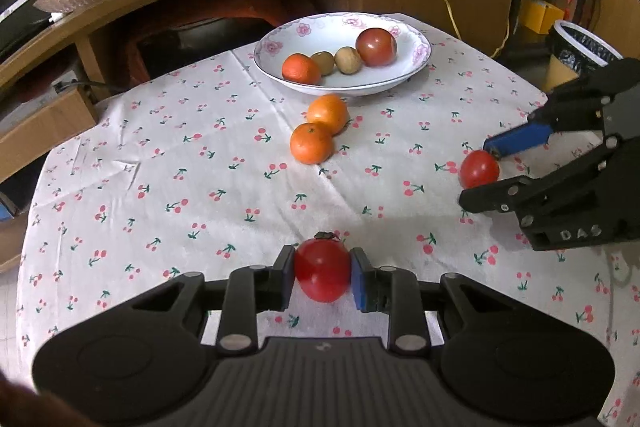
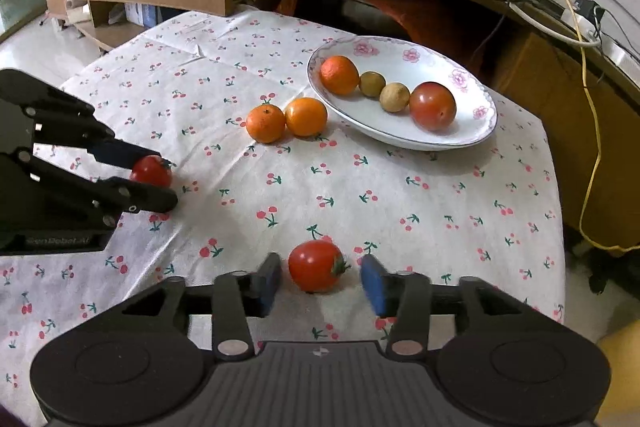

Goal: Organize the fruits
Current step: 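Grasp a red tomato with the left gripper while the right gripper grasps another red tomato, then carry both red tomatoes into the bowl and open both grippers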

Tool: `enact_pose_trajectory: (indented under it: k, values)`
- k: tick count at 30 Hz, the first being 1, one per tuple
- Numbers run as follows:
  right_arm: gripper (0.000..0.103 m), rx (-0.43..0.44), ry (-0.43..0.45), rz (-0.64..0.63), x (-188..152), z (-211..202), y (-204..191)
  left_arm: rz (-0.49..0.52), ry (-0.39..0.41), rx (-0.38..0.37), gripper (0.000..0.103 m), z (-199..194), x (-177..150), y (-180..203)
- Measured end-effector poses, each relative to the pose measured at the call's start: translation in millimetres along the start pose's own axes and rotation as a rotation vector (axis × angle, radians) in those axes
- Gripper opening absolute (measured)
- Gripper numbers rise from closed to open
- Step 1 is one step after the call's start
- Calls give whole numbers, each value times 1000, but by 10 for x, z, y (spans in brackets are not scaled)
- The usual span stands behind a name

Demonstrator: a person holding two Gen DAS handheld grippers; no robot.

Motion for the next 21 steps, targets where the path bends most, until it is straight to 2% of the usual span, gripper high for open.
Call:
enact_pose_trajectory:
  k: [1, 4, 7, 12, 17, 21]
  values:
    - [56, 2, 4, 1, 4, -1, -1, -3, 0, 2, 35, -16, -3, 8]
    - [57, 4, 3, 3, 7, 29, 0, -6, 7, 1, 37, -16, -10, -7]
    - [51, -1, -2, -7, 9, 31, -23, -16, 11, -4, 37, 3, -4, -16]
    - [29, -10, -19, -4, 18, 39, -23, -23, 8, 0, 34, 30, 16, -3]
    - [28, -26, -17, 12, 58, 6, 16, -28, -8, 1, 33, 5, 39, 32]
    - [28, -23, 17, 35, 180, -28, 64, -44, 14, -7, 33, 7, 174, 54]
Point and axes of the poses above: each gripper's, at about its wrist camera, not at the fingertips, and z roughly the way its jaws point, y to its right, x to its top, the point moved 4 cm from there along z, roughly the way its jaws point, and after that the axes turned 11 degrees about y, right-handed, at the moved point
